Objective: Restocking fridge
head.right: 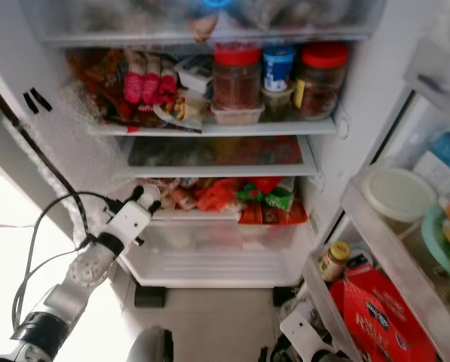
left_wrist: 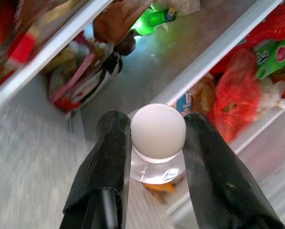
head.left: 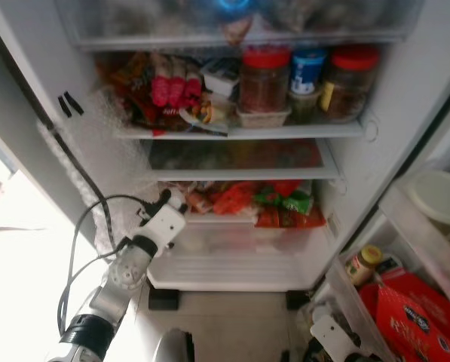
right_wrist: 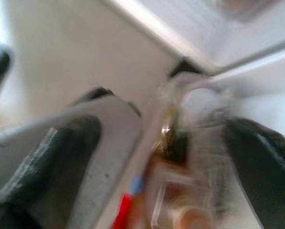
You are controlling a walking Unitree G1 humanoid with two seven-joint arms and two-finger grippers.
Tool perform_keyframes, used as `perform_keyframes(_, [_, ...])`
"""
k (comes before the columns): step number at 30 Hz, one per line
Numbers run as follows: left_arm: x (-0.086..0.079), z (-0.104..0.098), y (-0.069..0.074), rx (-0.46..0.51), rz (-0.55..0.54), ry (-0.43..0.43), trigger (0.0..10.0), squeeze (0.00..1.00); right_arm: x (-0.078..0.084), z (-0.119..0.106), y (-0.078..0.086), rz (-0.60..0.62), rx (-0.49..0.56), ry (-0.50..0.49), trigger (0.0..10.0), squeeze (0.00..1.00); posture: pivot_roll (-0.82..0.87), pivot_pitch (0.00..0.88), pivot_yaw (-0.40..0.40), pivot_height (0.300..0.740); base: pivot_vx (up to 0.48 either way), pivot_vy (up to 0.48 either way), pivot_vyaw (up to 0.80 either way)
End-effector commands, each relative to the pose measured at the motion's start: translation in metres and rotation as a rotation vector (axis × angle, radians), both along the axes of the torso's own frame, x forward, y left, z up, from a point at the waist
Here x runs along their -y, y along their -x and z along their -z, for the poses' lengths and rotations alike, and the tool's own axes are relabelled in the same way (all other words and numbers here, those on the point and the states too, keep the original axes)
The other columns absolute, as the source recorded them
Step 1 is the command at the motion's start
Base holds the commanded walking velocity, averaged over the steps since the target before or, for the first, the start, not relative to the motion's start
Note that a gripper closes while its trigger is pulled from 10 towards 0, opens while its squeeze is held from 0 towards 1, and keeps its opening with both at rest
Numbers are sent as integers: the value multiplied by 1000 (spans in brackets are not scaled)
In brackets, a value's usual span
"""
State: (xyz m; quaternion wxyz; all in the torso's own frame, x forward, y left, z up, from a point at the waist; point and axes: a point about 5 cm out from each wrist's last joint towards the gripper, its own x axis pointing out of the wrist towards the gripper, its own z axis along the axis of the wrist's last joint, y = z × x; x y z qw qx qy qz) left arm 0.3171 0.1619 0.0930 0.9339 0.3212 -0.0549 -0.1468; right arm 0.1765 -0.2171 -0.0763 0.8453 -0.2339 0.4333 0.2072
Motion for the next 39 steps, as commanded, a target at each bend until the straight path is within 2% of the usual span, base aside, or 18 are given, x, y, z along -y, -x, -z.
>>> perform_keyframes(1, [10, -4, -1, 22, 28, 12, 10000, 0, 6, 16, 36, 4, -154, 24, 10000, 0, -25, 81, 60, 628, 330, 0, 0])
perform_keyframes(8, [15, -7, -2, 26, 67, -8, 10000, 0, 6, 16, 36, 6, -157, 21, 10000, 0, -28, 80, 63, 628, 324, 0, 0])
perform_keyframes(11, [17, -11, -4, 63, 88, -69, 10000, 0, 5, 16, 36, 8, -157, 18, 10000, 0, -28, 79, 63, 628, 101, 0, 0])
perform_keyframes(15, [18, -13, -6, 78, 99, -108, 10000, 0, 5, 16, 36, 8, -158, 17, 10000, 0, -28, 80, 62, 628, 0, 0, 0])
perform_keyframes(17, [20, -11, -8, 74, 144, -170, 10000, 0, 5, 16, 36, 10, -158, 15, 10000, 0, -28, 81, 63, 628, 0, 0, 0])
perform_keyframes(18, [23, -7, -9, 63, 194, -239, 10000, 0, 5, 16, 36, 10, -159, 13, 10000, 0, -31, 82, 63, 628, 0, 0, 0])
perform_keyframes(21, [25, -1, -10, 50, 239, -331, 10000, 0, 4, 16, 36, 12, -160, 11, 10000, 0, -35, 82, 65, 628, 0, 0, 0])
perform_keyframes(24, [24, 4, -13, 40, 256, -412, 10000, 0, 4, 16, 37, 15, -160, 8, 10000, 0, -38, 82, 67, 628, 0, 0, 0])
perform_keyframes(25, [24, 4, -13, 40, 256, -412, 10000, 0, 4, 16, 37, 15, -160, 8, 10000, 0, -38, 82, 67, 628, 0, 0, 0])
perform_keyframes(28, [22, 9, -18, 43, 265, -529, 10000, 0, 4, 16, 37, 17, -159, 5, 10000, 0, -43, 84, 64, 628, 0, 0, 0])
perform_keyframes(30, [17, 12, -24, 27, 240, -606, 10000, 0, 5, 16, 37, 22, -157, 3, 10000, 0, -51, 87, 63, 628, 0, 0, 0])
perform_keyframes(36, [9, 14, -31, -2, 185, -691, 10000, 0, 5, 16, 38, 28, -157, 3, 10000, 0, -60, 93, 62, 628, 0, 0, 0])
perform_keyframes(39, [8, 12, -38, -6, 118, -709, 10000, 0, 6, 16, 39, 31, -158, 4, 10000, 0, -67, 99, 60, 628, 0, 0, 0])
